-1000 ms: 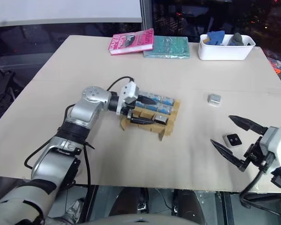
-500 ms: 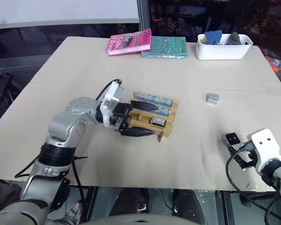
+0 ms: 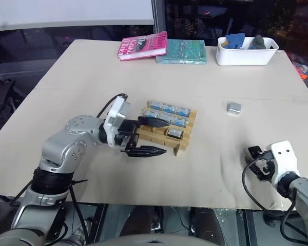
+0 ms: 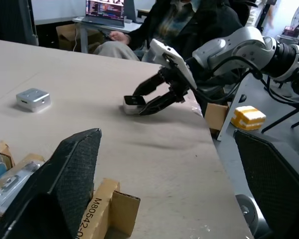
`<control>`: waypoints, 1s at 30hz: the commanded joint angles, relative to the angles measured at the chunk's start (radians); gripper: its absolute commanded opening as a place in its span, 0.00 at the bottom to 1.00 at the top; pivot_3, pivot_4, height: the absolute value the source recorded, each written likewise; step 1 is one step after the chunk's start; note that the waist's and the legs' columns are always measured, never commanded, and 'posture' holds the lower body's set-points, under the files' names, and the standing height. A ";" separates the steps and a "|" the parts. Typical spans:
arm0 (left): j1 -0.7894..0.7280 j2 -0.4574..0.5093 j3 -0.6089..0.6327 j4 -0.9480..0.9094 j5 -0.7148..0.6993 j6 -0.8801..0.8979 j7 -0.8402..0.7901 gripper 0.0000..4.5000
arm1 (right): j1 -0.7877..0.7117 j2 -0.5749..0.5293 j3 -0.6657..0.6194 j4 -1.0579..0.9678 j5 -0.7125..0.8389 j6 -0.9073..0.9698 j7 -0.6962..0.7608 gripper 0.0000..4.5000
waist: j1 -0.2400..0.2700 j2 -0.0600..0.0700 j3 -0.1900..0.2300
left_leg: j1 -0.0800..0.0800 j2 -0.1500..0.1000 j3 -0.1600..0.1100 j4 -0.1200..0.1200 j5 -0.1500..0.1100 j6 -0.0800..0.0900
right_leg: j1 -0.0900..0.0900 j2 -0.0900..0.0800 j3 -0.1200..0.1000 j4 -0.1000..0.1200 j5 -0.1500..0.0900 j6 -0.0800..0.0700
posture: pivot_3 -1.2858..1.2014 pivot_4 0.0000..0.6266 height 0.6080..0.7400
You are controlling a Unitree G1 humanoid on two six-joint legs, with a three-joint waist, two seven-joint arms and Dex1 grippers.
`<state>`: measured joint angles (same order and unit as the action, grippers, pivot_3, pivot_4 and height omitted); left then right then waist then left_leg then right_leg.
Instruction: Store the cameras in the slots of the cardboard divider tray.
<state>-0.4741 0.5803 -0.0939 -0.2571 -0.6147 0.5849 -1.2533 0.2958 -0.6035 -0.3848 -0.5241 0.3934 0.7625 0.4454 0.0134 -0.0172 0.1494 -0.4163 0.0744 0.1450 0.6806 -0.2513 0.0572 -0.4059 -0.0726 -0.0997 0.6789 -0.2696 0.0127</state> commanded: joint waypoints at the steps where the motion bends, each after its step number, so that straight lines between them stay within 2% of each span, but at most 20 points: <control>1: -0.004 0.010 0.018 -0.039 -0.031 0.009 0.013 0.99 | -0.015 -0.011 0.005 0.001 -0.012 -0.017 0.006 0.42 | -0.001 0.000 0.000 | 0.000 0.000 0.000 0.000 0.000 0.000 | 0.000 0.000 0.000 0.000 0.000 0.000 | 0.52 0.24 1.00; 4: -0.004 0.000 0.034 -0.037 -0.050 0.034 0.057 0.99 | -0.016 -0.018 0.014 -0.006 -0.031 -0.056 0.018 0.41 | -0.001 0.000 0.000 | 0.000 0.000 0.000 0.000 0.000 0.000 | 0.000 0.000 0.000 0.000 -0.001 0.001 | 0.52 0.24 1.00; 6: -0.010 -0.027 0.058 -0.042 -0.090 0.100 0.137 0.99 | 0.000 -0.038 0.033 -0.043 -0.075 -0.175 0.055 0.41 | -0.001 0.000 0.000 | 0.000 0.000 0.000 0.000 0.000 0.000 | 0.000 0.000 0.000 0.000 -0.001 0.002 | 0.52 0.24 1.00; 11: -0.101 -0.071 0.132 -0.006 -0.398 0.468 0.285 0.99 | -0.004 -0.087 0.128 -0.212 -0.168 -0.513 0.181 0.41 | -0.002 0.001 0.001 | 0.000 0.000 -0.001 0.000 0.000 0.000 | 0.000 0.000 0.001 0.000 -0.002 0.003 | 0.52 0.24 1.00; 13: -0.140 -0.083 0.129 0.019 -0.469 0.597 0.356 0.99 | -0.048 -0.088 0.183 -0.259 -0.188 -0.568 0.189 0.41 | -0.002 0.001 0.001 | 0.000 0.000 -0.002 0.000 0.000 0.000 | 0.000 0.001 0.000 0.000 -0.002 0.003 | 0.52 0.24 1.00; 17: -0.176 -0.150 0.114 0.041 -0.511 0.694 0.475 0.99 | -0.136 -0.088 0.258 -0.318 -0.216 -0.599 0.190 0.41 | 0.000 0.000 0.002 | 0.001 -0.001 -0.002 0.000 0.000 -0.001 | 0.000 0.001 0.002 0.000 -0.002 0.003 | 0.52 0.24 1.00; 22: -0.218 -0.246 0.159 0.083 -0.582 0.769 0.617 0.99 | -0.162 -0.093 0.277 -0.358 -0.229 -0.587 0.196 0.41 | 0.002 -0.002 0.003 | 0.000 -0.002 -0.004 0.001 0.000 -0.001 | 0.000 0.000 0.001 0.000 -0.001 0.003 | 0.52 0.24 1.00; 30: -0.229 -0.255 0.163 0.094 -0.604 0.795 0.670 0.99 | -0.167 -0.092 0.285 -0.379 -0.244 -0.576 0.198 0.41 | -0.001 -0.002 0.003 | 0.001 -0.002 -0.006 0.000 0.001 -0.002 | 0.000 0.002 0.003 0.000 -0.001 0.002 | 0.52 0.24 1.00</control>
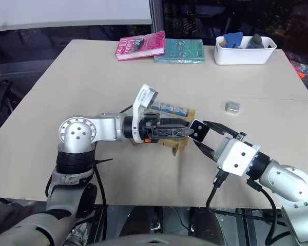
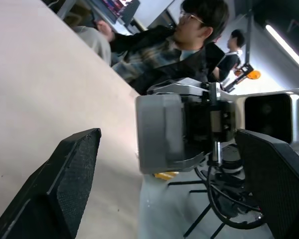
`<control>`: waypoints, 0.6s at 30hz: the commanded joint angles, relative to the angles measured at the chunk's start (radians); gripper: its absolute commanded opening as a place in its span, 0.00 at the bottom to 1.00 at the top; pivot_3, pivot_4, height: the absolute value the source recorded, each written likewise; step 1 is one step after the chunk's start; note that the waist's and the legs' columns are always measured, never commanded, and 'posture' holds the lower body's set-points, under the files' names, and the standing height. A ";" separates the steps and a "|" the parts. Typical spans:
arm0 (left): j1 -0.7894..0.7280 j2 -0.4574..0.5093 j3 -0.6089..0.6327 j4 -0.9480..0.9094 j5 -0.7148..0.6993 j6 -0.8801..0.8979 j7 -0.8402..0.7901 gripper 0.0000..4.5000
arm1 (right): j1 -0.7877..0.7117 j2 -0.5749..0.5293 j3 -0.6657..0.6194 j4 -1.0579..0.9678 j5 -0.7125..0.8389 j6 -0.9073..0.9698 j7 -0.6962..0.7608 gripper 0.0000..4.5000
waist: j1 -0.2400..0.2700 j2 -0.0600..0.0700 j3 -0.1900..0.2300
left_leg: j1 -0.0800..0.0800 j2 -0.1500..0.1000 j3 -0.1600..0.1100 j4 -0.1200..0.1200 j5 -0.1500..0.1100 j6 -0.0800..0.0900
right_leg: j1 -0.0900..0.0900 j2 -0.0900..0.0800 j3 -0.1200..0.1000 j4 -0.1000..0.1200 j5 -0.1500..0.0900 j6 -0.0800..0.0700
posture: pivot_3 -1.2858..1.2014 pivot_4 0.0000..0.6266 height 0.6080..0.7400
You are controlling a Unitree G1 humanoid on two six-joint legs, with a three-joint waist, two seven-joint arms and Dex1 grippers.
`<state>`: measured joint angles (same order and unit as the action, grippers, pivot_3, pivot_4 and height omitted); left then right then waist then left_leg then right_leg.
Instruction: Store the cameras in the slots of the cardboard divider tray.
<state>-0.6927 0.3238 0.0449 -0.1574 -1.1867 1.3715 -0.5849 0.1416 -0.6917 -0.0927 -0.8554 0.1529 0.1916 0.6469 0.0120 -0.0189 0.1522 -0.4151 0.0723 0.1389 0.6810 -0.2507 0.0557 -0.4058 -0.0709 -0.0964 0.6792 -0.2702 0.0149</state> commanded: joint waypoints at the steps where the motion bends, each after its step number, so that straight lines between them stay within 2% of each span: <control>1: -0.011 0.003 0.024 -0.005 -0.034 0.009 0.002 0.99 | -0.014 -0.003 -0.007 -0.048 -0.004 -0.003 -0.004 0.41 | 0.000 0.000 0.000 | 0.000 0.000 0.000 0.000 0.000 0.000 | 0.000 0.000 0.000 0.000 0.000 0.000 | 0.52 0.24 1.00; 2: -0.011 0.004 0.023 -0.003 -0.034 0.010 0.004 0.99 | -0.017 -0.003 -0.007 -0.050 -0.003 -0.001 -0.005 0.41 | 0.001 0.000 0.000 | 0.000 0.000 0.000 0.000 0.000 0.000 | 0.000 0.000 0.000 0.000 0.000 0.000 | 0.52 0.24 1.00; 3: -0.011 0.005 0.019 -0.003 -0.031 0.010 0.004 0.87 | -0.019 -0.002 -0.009 -0.052 -0.001 0.002 -0.005 0.41 | 0.001 0.000 0.000 | 0.000 0.000 0.000 0.000 0.000 0.000 | 0.000 0.000 0.000 0.000 0.000 0.000 | 0.52 0.24 1.00; 4: -0.010 0.006 0.015 -0.003 -0.029 0.009 0.002 0.82 | -0.022 0.000 -0.010 -0.054 0.001 0.005 -0.006 0.41 | 0.001 0.000 0.000 | 0.000 -0.001 0.000 0.000 0.000 0.000 | 0.000 0.000 0.000 0.000 0.000 0.000 | 0.52 0.24 1.00; 6: -0.012 0.001 0.013 0.002 -0.037 0.013 0.003 0.64 | -0.029 0.000 -0.009 -0.058 0.005 0.010 -0.006 0.41 | 0.001 0.000 0.000 | 0.000 -0.001 0.000 0.000 0.000 0.000 | 0.000 -0.001 0.000 0.000 0.000 0.000 | 0.52 0.24 1.00; 11: -0.011 0.000 0.002 -0.002 -0.035 0.014 -0.007 0.15 | -0.039 0.007 -0.006 -0.064 0.006 0.017 -0.009 0.41 | 0.001 0.000 0.000 | 0.000 -0.001 0.000 0.000 0.000 0.000 | 0.000 0.000 0.000 0.000 0.001 -0.001 | 0.52 0.24 1.00; 16: -0.008 -0.004 0.004 -0.003 -0.024 -0.006 -0.009 0.14 | -0.042 0.017 -0.007 -0.074 0.029 0.033 -0.009 0.41 | 0.001 0.000 0.000 | 0.000 -0.001 0.000 0.000 0.000 0.000 | 0.000 0.000 0.000 0.000 0.001 -0.001 | 0.52 0.24 1.00; 17: -0.009 -0.005 0.014 -0.002 -0.025 -0.016 -0.008 0.14 | -0.033 0.010 -0.013 -0.078 0.134 0.114 0.015 0.41 | 0.001 0.000 0.000 | 0.000 -0.001 0.000 0.000 0.000 0.000 | 0.000 0.000 0.000 0.000 0.001 -0.001 | 0.52 0.24 1.00; 18: -0.008 -0.001 0.025 -0.004 -0.023 -0.033 -0.017 0.14 | -0.024 0.020 -0.050 -0.072 0.333 0.179 0.020 0.41 | 0.001 0.000 0.000 | 0.000 -0.001 0.000 0.000 0.000 0.000 | 0.000 0.000 0.000 0.000 0.001 -0.002 | 0.52 0.24 1.00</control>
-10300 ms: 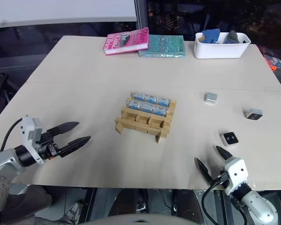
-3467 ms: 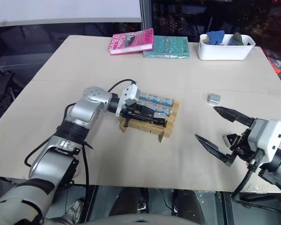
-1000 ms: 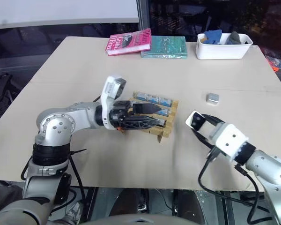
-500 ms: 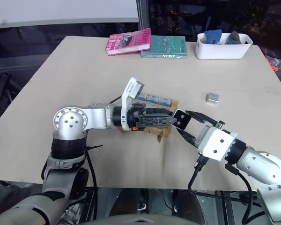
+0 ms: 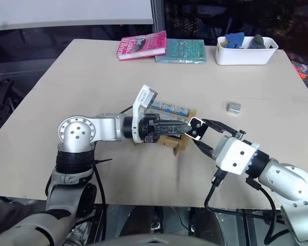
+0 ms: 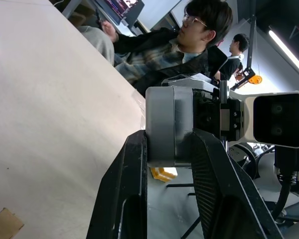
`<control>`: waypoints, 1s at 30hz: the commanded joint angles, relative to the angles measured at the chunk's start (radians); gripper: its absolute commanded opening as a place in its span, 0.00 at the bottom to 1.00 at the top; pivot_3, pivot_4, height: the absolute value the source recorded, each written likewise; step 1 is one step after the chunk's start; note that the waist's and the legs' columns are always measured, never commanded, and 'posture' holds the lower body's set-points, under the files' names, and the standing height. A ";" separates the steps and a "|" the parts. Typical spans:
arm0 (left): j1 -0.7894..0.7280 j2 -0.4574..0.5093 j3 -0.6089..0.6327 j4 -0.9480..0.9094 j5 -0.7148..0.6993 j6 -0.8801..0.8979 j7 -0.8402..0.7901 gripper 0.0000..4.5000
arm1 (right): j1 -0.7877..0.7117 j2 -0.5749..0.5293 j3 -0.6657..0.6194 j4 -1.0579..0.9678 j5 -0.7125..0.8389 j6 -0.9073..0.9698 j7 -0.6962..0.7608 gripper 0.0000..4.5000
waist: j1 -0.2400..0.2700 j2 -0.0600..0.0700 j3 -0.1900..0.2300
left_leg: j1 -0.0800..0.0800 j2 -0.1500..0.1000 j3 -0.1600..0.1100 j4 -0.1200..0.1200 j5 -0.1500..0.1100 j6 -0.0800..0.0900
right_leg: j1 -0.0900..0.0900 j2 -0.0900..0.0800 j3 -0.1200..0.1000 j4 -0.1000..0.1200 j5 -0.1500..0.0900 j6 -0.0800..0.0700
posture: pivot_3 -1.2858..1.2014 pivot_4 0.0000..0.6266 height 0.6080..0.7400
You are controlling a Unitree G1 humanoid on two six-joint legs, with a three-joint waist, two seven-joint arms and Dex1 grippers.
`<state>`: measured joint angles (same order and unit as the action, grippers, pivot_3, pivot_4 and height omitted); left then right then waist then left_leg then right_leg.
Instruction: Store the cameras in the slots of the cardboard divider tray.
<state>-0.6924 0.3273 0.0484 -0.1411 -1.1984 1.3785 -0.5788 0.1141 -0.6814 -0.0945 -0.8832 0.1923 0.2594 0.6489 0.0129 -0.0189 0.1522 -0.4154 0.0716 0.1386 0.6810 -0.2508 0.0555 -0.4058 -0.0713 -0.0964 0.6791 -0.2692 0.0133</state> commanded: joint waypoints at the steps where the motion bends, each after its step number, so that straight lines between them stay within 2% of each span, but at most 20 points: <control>1: -0.008 -0.001 0.029 -0.021 -0.010 -0.052 -0.029 0.14 | 0.007 0.018 -0.080 -0.041 0.439 0.159 0.020 0.41 | 0.001 0.000 0.000 | 0.000 0.000 0.000 0.000 0.000 0.000 | 0.000 0.000 0.000 0.000 0.001 -0.001 | 0.52 0.24 1.00; 2: -0.007 0.007 0.042 -0.020 -0.006 -0.067 -0.040 0.14 | 0.005 0.014 -0.106 -0.039 0.484 0.198 0.010 0.41 | 0.001 -0.001 0.000 | 0.000 0.000 0.000 0.000 0.000 0.000 | 0.000 0.000 0.000 0.000 0.001 -0.001 | 0.52 0.24 1.00; 3: -0.004 0.020 0.045 -0.024 0.011 -0.089 -0.057 0.14 | 0.010 0.001 -0.124 -0.040 0.482 0.205 0.013 0.64 | 0.000 -0.001 0.000 | 0.000 0.000 0.000 0.000 0.000 0.000 | 0.000 0.000 0.000 0.000 0.001 -0.002 | 0.52 0.24 1.00; 7: 0.041 0.112 0.021 -0.052 0.151 -0.266 -0.192 0.14 | 0.062 -0.004 -0.186 0.000 0.439 0.162 0.013 0.99 | -0.002 0.000 0.000 | 0.000 0.000 0.000 -0.001 0.000 0.000 | 0.000 0.000 0.000 0.000 0.001 -0.002 | 0.52 0.24 1.00; 11: 0.093 0.241 -0.016 -0.012 0.308 -0.487 -0.401 0.14 | 0.163 0.013 -0.255 0.025 0.516 0.161 0.048 0.99 | 0.001 0.000 0.000 | 0.000 0.000 0.000 -0.003 0.000 0.000 | -0.001 0.000 0.000 -0.001 0.001 -0.002 | 0.52 0.24 1.00; 13: 0.101 0.339 -0.064 0.041 0.425 -0.613 -0.535 0.14 | 0.206 0.007 -0.291 0.027 0.575 0.171 0.070 0.99 | 0.003 0.000 0.000 | -0.001 0.000 0.000 -0.003 0.000 0.000 | -0.001 0.000 -0.001 -0.002 0.001 -0.002 | 0.52 0.24 1.00; 15: 0.082 0.399 -0.084 0.111 0.490 -0.684 -0.625 0.14 | 0.253 0.004 -0.326 0.019 0.624 0.167 0.098 0.99 | 0.002 0.000 0.000 | -0.001 0.000 0.000 -0.003 -0.001 0.000 | -0.001 0.000 -0.001 -0.002 0.001 -0.002 | 0.52 0.24 1.00; 17: 0.058 0.428 -0.112 0.167 0.547 -0.745 -0.695 0.14 | 0.305 0.010 -0.353 0.011 0.579 0.111 0.136 0.99 | 0.005 0.000 0.000 | -0.001 0.000 0.000 -0.003 -0.001 0.001 | -0.001 0.000 -0.001 -0.002 0.001 -0.002 | 0.52 0.24 1.00; 24: -0.109 0.442 -0.248 0.399 0.750 -0.891 -0.880 0.14 | 0.429 0.039 -0.459 0.018 0.595 0.025 0.209 0.99 | 0.007 -0.001 0.001 | -0.001 -0.001 0.000 -0.004 -0.003 0.003 | -0.001 0.000 -0.001 -0.003 -0.001 0.001 | 0.52 0.24 1.00; 30: -0.283 0.400 -0.344 0.608 0.899 -1.015 -1.016 0.14 | 0.447 0.058 -0.436 -0.019 0.584 0.024 0.166 0.99 | 0.002 -0.001 0.001 | -0.002 -0.001 0.000 -0.004 -0.003 0.003 | -0.002 0.001 0.000 -0.002 -0.001 0.001 | 0.52 0.24 1.00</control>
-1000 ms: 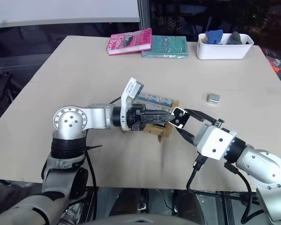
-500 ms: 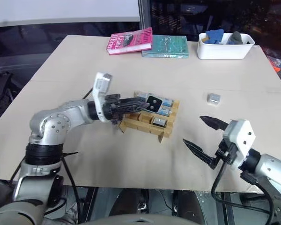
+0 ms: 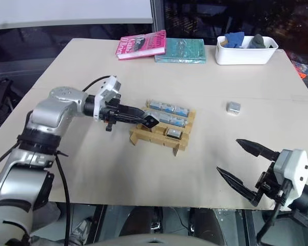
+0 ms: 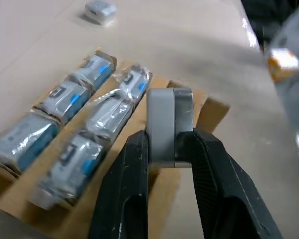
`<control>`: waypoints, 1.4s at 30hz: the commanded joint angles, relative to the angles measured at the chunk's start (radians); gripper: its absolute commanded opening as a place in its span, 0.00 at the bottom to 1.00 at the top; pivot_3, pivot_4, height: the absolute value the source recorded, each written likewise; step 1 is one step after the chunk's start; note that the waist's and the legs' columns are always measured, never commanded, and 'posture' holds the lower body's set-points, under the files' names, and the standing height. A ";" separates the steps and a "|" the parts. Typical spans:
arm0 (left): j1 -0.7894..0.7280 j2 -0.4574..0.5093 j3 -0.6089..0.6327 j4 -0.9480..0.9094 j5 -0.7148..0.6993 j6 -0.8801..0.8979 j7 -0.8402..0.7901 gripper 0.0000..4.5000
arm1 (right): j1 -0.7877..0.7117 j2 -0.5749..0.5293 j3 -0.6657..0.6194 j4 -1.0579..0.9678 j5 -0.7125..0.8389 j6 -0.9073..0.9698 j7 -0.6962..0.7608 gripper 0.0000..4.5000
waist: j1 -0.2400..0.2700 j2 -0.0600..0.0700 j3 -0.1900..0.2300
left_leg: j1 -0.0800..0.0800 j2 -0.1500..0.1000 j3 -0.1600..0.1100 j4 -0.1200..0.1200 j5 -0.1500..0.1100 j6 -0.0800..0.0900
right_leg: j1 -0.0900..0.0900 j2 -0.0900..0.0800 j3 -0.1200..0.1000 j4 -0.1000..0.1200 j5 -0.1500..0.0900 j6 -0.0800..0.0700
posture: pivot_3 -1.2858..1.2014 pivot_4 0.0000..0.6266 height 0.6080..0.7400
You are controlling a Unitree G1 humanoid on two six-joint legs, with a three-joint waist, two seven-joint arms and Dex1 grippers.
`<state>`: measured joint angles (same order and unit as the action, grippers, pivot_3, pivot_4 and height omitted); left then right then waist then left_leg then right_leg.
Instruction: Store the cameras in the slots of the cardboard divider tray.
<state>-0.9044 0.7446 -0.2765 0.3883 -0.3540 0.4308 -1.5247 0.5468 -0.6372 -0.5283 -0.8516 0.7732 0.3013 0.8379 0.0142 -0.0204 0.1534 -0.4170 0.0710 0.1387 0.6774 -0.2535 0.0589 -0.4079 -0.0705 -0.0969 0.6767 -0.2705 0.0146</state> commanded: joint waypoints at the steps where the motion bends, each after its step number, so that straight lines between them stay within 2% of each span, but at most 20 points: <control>1: -0.095 -0.027 -0.028 0.108 0.068 -0.082 -0.081 0.14 | 0.021 0.019 0.005 -0.057 -0.004 -0.018 -0.030 0.99 | 0.001 0.000 0.000 | 0.000 0.000 0.000 0.000 0.000 0.000 | 0.000 0.000 0.000 0.000 0.000 0.000 | 0.52 0.24 1.00; 8: -0.201 -0.061 -0.153 0.221 0.076 -0.203 -0.090 0.14 | 0.051 0.042 0.032 -0.090 -0.030 -0.022 -0.064 0.99 | 0.001 -0.001 0.000 | -0.002 0.000 0.000 0.000 0.000 -0.001 | -0.001 0.000 0.000 0.000 0.000 0.000 | 0.52 0.24 1.00; 11: -0.251 -0.107 -0.181 0.272 0.088 -0.238 -0.090 0.14 | 0.060 0.047 0.034 -0.097 -0.029 -0.028 -0.068 0.99 | 0.003 -0.001 0.001 | -0.002 0.000 0.000 0.000 0.000 0.000 | -0.001 0.000 0.000 0.000 0.000 0.000 | 0.52 0.24 1.00; 18: -0.292 -0.130 -0.267 0.371 0.134 -0.356 -0.090 0.14 | 0.083 0.055 0.018 -0.110 -0.016 -0.039 -0.065 0.99 | -0.002 -0.002 0.001 | -0.002 0.000 0.000 0.000 0.000 0.000 | -0.002 0.000 0.001 0.000 0.000 0.000 | 0.52 0.24 1.00; 27: -0.326 -0.121 -0.364 0.425 0.129 -0.451 -0.090 0.14 | 0.098 0.057 0.016 -0.110 -0.019 -0.056 -0.070 0.99 | 0.000 -0.002 0.001 | -0.002 0.000 0.000 0.001 0.000 0.000 | -0.002 0.000 0.001 0.001 0.000 0.000 | 0.52 0.24 1.00; 34: -0.342 -0.093 -0.442 0.407 0.077 -0.442 -0.090 0.14 | 0.103 0.055 0.022 -0.107 -0.024 -0.062 -0.072 0.99 | -0.001 -0.002 0.001 | -0.002 0.000 0.000 0.001 0.000 0.001 | -0.002 0.000 0.001 0.001 0.000 0.000 | 0.52 0.24 1.00; 36: -0.345 -0.091 -0.446 0.398 0.068 -0.443 -0.090 0.38 | 0.100 0.053 0.026 -0.106 -0.026 -0.063 -0.073 1.00 | -0.002 -0.002 0.001 | -0.002 0.000 0.000 0.001 0.000 0.001 | -0.002 0.000 0.001 0.001 0.000 0.000 | 0.52 0.24 1.00; 39: -0.351 -0.071 -0.476 0.375 0.042 -0.427 -0.090 0.66 | 0.094 0.050 0.028 -0.101 -0.026 -0.063 -0.074 1.00 | 0.000 -0.002 0.001 | -0.002 0.000 0.000 0.001 0.000 0.001 | -0.002 0.000 0.001 0.001 0.000 0.000 | 0.52 0.24 1.00; 42: -0.352 -0.086 -0.433 0.374 0.043 -0.441 -0.090 0.95 | 0.084 0.048 0.034 -0.091 -0.032 -0.065 -0.071 1.00 | 0.001 -0.002 0.001 | -0.002 0.000 0.000 0.002 0.000 0.001 | -0.002 0.000 0.001 0.001 0.000 0.000 | 0.52 0.24 1.00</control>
<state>-1.2369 0.6579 -0.7485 0.7928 -0.2960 0.0000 -1.6078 0.6370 -0.5836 -0.4867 -0.9295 0.7383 0.2576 0.7657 0.0148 -0.0225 0.1546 -0.4195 0.0711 0.1382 0.6797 -0.2540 0.0596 -0.4101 -0.0703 -0.0960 0.6780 -0.2705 0.0148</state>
